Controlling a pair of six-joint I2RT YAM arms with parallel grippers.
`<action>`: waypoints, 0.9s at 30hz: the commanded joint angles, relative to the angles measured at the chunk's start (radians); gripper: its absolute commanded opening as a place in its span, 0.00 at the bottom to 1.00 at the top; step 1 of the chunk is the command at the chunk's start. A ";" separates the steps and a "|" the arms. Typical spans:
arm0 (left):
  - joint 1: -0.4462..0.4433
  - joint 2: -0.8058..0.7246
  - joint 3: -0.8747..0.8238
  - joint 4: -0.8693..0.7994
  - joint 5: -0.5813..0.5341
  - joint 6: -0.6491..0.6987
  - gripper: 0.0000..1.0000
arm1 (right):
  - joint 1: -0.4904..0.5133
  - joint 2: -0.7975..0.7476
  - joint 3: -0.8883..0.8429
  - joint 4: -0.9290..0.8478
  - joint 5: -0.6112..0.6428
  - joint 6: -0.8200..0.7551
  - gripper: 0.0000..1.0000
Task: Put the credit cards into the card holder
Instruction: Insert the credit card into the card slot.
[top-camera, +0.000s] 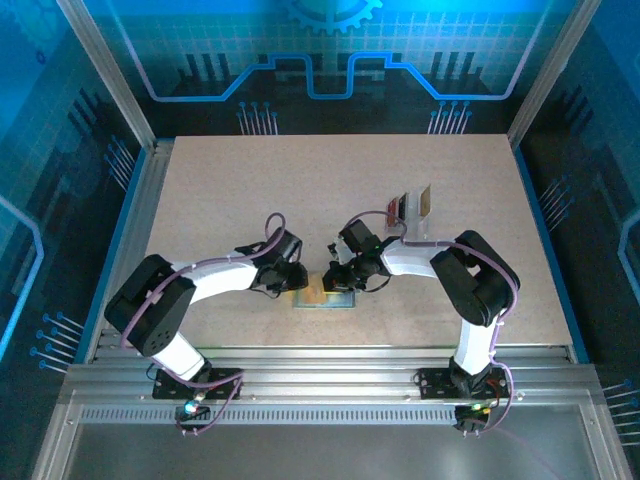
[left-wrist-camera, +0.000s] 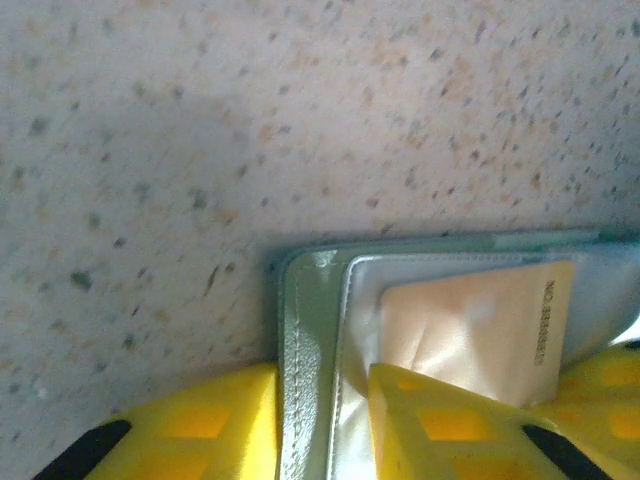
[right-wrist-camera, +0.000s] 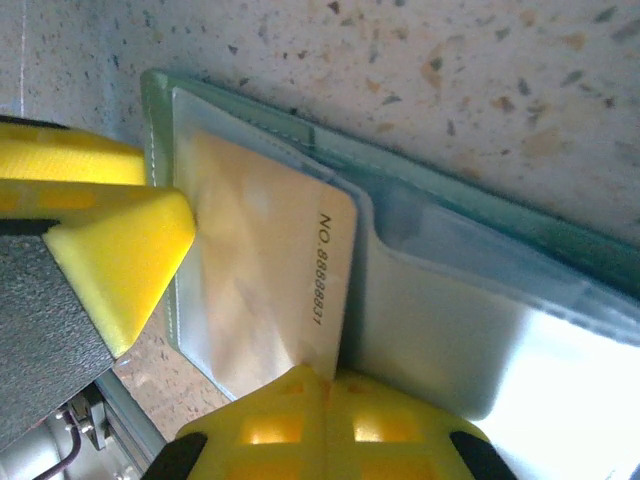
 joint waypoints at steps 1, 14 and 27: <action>0.025 -0.071 -0.027 -0.084 0.089 -0.014 0.27 | 0.021 0.030 0.013 -0.019 0.016 -0.026 0.00; 0.041 -0.044 -0.020 -0.046 0.142 -0.009 0.05 | 0.020 0.025 0.055 -0.094 0.012 -0.075 0.00; 0.042 -0.003 -0.072 -0.005 0.121 -0.002 0.03 | 0.026 0.039 0.073 -0.110 0.010 -0.078 0.00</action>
